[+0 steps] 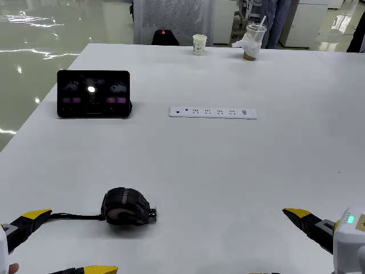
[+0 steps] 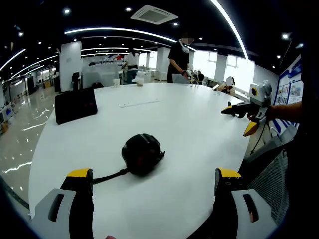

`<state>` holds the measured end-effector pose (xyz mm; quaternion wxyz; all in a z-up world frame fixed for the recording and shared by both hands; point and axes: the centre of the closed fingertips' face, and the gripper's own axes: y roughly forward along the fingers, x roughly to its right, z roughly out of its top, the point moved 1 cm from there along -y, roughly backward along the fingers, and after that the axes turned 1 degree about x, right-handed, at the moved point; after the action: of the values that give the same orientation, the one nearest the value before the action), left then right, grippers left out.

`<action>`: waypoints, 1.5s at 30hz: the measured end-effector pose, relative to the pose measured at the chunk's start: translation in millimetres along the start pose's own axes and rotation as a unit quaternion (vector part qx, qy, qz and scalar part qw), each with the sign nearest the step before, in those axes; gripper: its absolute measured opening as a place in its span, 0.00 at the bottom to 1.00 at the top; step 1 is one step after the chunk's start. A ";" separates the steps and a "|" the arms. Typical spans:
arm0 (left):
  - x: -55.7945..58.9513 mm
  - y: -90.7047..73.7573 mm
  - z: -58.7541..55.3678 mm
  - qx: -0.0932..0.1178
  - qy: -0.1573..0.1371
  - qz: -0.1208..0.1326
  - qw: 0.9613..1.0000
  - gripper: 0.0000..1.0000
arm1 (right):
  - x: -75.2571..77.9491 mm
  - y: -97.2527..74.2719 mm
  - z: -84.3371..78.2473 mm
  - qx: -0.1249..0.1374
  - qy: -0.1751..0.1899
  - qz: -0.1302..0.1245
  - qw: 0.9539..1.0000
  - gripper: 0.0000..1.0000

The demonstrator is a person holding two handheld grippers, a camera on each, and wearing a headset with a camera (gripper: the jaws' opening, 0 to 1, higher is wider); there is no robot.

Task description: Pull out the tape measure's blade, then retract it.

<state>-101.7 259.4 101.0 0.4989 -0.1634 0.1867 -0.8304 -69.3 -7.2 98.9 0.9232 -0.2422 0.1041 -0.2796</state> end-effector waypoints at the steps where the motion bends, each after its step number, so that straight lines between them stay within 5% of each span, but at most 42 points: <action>1: 0.0 0.0 0.0 0.000 0.000 0.000 1.000 0.99 | -0.2 0.0 0.3 0.001 0.000 0.001 1.000 0.99; 45: -4.6 12.0 3.2 -0.018 0.026 -0.018 0.999 0.99 | 3.9 9.7 -1.6 -0.014 -0.015 0.015 1.000 0.98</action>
<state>-88.9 257.8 97.7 0.4759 -0.1538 0.2113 -0.8398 -62.1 -3.0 92.5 0.9253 -0.2579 0.0978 -0.2603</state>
